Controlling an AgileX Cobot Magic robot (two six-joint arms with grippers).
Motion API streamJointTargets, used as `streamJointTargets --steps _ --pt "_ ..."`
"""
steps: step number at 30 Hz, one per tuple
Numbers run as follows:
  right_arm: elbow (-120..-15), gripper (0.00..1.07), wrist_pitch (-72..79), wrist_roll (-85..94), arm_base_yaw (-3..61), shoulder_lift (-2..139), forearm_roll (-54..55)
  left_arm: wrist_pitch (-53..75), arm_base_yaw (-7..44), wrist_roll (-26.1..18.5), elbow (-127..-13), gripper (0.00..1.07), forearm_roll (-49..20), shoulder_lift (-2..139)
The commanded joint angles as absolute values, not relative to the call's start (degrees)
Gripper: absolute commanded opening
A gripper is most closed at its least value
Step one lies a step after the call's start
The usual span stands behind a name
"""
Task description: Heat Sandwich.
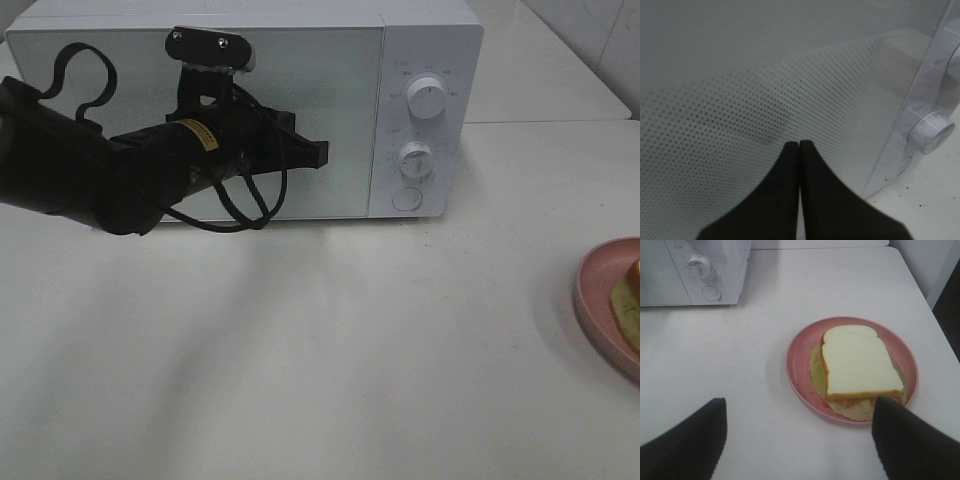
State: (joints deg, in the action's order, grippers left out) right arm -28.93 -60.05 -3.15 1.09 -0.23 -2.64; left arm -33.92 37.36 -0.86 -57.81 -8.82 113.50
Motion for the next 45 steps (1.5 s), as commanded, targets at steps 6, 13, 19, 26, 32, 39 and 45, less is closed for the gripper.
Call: streamJointTargets --steps 6,13,19,26,32,39,45 --pt "-28.9 0.76 -59.5 -2.9 0.6 -1.7 -2.3 -27.1 38.0 -0.5 -56.1 0.07 -9.3 108.9" --pt "-28.9 0.76 -59.5 -2.9 0.6 -1.7 -2.3 -15.6 38.2 -0.5 -56.1 0.6 -9.3 105.7" --pt "-28.9 0.76 -59.5 -2.9 0.6 -1.7 -2.3 -9.6 38.6 -0.5 -56.1 0.87 -9.3 104.2" --pt "-28.9 0.76 -59.5 -2.9 0.6 -1.7 -2.3 2.9 39.0 -0.5 -56.1 0.88 -13.8 101.0" --pt "-28.9 0.76 -59.5 -2.9 0.6 -1.7 -2.3 10.4 39.0 -1.0 -56.1 0.88 -10.9 98.5" --pt "-28.9 0.76 -59.5 -2.9 0.6 -1.7 -2.3 20.7 39.0 -0.9 -56.1 0.88 -9.9 96.3" --pt "-28.9 0.76 -59.5 -2.9 0.6 -1.7 -2.3 29.2 38.3 -0.9 -56.4 0.88 -6.4 94.5"
